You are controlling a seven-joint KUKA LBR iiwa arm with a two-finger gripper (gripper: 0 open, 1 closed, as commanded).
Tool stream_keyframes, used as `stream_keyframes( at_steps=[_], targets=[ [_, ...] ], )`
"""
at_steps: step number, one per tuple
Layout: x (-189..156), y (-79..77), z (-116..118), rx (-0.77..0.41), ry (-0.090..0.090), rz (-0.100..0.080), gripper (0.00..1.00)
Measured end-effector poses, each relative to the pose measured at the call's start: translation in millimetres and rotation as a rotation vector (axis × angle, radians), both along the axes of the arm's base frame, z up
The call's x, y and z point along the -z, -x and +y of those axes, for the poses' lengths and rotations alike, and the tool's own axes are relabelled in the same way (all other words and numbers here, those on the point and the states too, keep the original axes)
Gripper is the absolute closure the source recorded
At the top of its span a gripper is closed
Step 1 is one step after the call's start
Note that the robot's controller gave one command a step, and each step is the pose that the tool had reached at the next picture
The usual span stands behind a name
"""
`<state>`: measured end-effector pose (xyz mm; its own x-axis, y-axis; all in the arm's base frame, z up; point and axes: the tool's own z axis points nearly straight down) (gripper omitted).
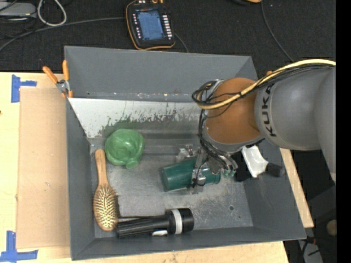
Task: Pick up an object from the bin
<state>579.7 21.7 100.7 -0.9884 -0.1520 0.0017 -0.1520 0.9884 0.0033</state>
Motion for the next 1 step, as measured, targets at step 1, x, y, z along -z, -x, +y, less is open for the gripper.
stream_keyframes(
  at_steps=[1],
  targets=[
    [-129.1,-4.3,-10.7,0.022,0.0,-0.001,1.0]
  ],
)
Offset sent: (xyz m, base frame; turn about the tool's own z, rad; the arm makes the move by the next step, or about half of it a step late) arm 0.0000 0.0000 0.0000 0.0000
